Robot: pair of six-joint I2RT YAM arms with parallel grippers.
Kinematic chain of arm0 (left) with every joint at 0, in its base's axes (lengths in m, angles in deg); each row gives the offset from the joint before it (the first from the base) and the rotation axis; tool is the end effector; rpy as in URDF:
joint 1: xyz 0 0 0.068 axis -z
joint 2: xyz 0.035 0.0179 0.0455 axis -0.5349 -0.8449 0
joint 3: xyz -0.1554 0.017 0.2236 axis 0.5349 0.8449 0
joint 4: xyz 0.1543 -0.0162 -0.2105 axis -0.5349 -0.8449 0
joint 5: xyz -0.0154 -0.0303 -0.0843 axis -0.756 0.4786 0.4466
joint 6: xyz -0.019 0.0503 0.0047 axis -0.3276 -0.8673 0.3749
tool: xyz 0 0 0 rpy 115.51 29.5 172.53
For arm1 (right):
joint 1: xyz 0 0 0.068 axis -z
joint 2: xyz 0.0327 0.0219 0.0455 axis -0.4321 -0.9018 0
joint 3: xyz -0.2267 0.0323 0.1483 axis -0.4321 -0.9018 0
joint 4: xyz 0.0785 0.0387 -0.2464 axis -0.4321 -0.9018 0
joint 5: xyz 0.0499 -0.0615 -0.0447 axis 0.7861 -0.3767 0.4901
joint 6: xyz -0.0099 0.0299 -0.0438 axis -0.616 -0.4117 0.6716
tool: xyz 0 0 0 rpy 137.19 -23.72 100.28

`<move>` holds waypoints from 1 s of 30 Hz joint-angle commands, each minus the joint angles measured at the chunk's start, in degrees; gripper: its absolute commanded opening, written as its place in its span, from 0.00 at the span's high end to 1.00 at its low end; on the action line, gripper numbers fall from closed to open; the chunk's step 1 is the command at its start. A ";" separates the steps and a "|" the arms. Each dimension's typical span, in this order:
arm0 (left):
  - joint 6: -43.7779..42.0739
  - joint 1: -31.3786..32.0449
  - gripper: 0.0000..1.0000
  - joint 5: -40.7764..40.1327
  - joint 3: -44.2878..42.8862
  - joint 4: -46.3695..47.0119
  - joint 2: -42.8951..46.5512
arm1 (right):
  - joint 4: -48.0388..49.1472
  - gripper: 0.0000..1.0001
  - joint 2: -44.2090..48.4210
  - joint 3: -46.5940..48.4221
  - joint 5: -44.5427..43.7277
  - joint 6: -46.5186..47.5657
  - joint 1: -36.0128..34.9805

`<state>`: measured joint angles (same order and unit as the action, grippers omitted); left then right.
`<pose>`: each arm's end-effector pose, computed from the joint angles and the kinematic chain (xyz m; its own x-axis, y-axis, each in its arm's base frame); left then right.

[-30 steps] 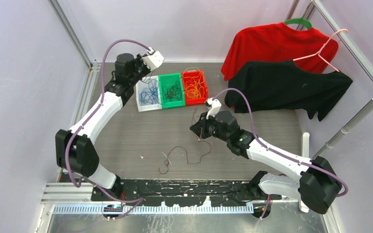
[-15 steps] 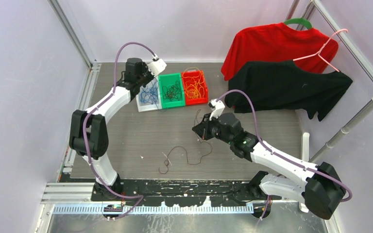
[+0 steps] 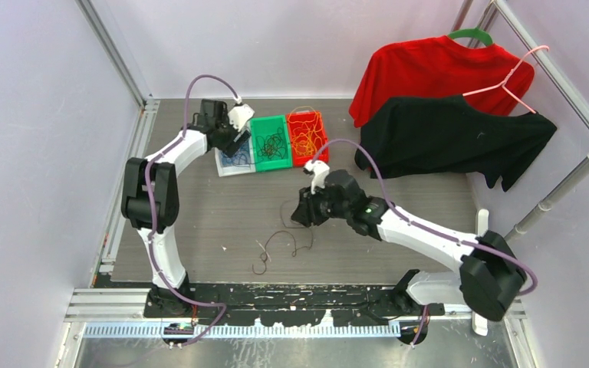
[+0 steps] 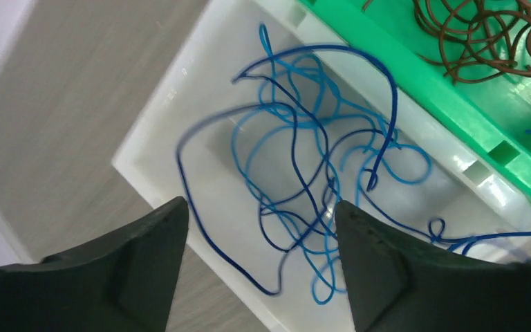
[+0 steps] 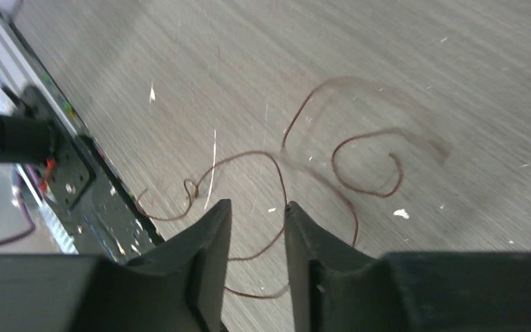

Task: Untangle the cables
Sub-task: Place the cable in the bin.

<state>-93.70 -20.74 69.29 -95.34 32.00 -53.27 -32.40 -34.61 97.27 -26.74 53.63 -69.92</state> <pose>0.4308 -0.0909 0.2227 -0.4192 0.6379 -0.6460 0.5699 0.7388 0.3597 0.1820 0.1887 0.2394 -0.6276 -0.1318 -0.7673 -0.6380 0.6519 0.4099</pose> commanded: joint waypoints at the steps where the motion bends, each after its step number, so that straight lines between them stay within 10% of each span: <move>1: 5.23 -2.20 0.17 6.51 -7.03 -11.10 1.27 | -8.51 0.57 -5.80 7.33 2.49 7.24 -3.57; 17: 10.19 -7.31 0.00 27.29 -19.65 -40.89 17.54 | -17.61 0.46 -27.21 17.12 -0.14 15.27 -8.55; 24: 13.84 -13.12 0.00 31.11 -19.40 -40.68 24.84 | -16.38 0.99 -27.74 19.66 -4.80 14.06 -8.49; 30: 16.42 -19.28 0.04 30.67 -21.62 -40.49 26.30 | -17.53 0.99 -22.28 29.50 -7.40 14.48 -4.09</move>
<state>-80.43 -36.59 98.40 -114.20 -8.61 -28.81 -51.17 -63.35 117.83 -30.63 67.14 -77.20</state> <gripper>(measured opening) 0.972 0.043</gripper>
